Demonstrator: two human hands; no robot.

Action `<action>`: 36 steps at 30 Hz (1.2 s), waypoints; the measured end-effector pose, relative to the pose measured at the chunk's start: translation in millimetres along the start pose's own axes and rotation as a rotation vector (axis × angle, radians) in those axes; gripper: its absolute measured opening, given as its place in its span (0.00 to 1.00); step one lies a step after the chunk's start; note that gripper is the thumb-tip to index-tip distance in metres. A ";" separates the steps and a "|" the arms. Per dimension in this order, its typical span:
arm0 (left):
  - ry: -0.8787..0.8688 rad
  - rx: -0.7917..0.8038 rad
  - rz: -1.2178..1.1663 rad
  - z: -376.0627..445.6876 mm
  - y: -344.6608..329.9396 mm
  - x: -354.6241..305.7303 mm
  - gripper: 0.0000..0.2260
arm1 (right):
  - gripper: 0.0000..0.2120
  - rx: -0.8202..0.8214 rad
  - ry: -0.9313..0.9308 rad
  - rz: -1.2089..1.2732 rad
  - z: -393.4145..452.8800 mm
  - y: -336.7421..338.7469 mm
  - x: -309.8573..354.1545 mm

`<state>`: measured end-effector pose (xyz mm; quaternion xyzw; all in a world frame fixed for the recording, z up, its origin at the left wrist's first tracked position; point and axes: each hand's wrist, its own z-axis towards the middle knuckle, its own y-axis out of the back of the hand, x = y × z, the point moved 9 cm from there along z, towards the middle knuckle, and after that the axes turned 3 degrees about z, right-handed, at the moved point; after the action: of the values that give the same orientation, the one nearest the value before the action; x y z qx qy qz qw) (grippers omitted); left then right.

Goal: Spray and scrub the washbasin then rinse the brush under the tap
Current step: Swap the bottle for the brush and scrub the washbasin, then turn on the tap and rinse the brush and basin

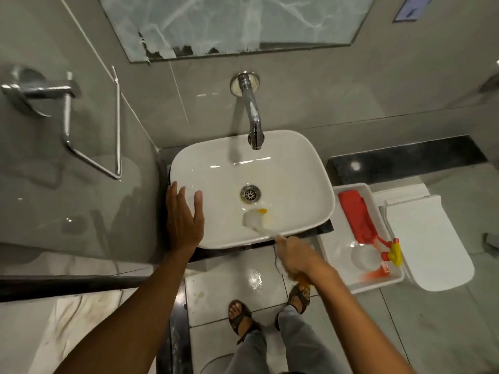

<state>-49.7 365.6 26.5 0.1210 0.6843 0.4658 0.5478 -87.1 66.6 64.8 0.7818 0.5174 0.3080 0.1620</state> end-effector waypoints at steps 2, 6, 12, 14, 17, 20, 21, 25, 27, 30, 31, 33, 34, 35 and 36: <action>-0.023 0.043 0.045 -0.7 2.0 -7.0 0.35 | 0.16 0.012 0.043 0.060 -5.8 -13.1 24.5; -0.034 0.117 0.209 -1.7 5.8 -22.4 0.33 | 0.21 0.034 0.044 0.311 -11.6 -39.3 45.4; -0.205 0.034 0.038 13.6 36.7 -101.1 0.23 | 0.17 -0.113 0.056 0.487 -8.6 -19.7 47.6; -0.211 0.082 0.072 23.9 38.8 -136.6 0.29 | 0.21 -0.187 0.089 0.485 -11.3 -0.2 49.7; -0.217 0.100 0.093 40.9 41.3 -188.4 0.34 | 0.24 -0.263 0.124 0.444 -15.1 25.5 50.0; -0.174 0.161 0.127 52.8 36.5 -227.0 0.34 | 0.23 -0.293 0.160 0.437 -18.3 41.4 45.7; -0.157 0.184 0.146 56.2 32.9 -235.5 0.33 | 0.22 -0.297 0.166 0.441 -18.3 43.9 43.8; -0.071 0.187 0.234 64.1 22.1 -254.6 0.25 | 0.22 -0.306 0.187 0.435 -19.4 49.4 33.2; -0.015 0.169 0.240 64.0 20.9 -254.8 0.20 | 0.22 -0.304 0.189 0.425 -20.2 49.4 28.7; 0.071 0.165 0.230 63.0 19.2 -251.6 0.17 | 0.22 -0.292 0.184 0.432 -19.4 48.9 19.3; 0.092 0.166 0.221 62.6 19.0 -250.4 0.17 | 0.22 -0.288 0.183 0.435 -19.2 48.8 17.1; 0.119 0.160 0.205 60.7 18.0 -249.5 0.18 | 0.23 -0.283 0.185 0.443 -18.5 49.3 12.1; 0.126 0.152 0.190 60.2 17.1 -248.5 0.19 | 0.23 -0.284 0.187 0.441 -18.2 50.1 10.1; 0.128 0.143 0.170 59.0 16.3 -247.4 0.18 | 0.23 -0.285 0.187 0.435 -18.3 51.1 8.6; 0.127 0.132 0.152 57.7 16.2 -246.6 0.18 | 0.23 -0.288 0.191 0.429 -18.2 52.4 7.9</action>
<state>85.9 236.7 198.1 0.1786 0.7357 0.4667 0.4571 -59.6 51.0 111.1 0.8099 0.3038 0.4779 0.1532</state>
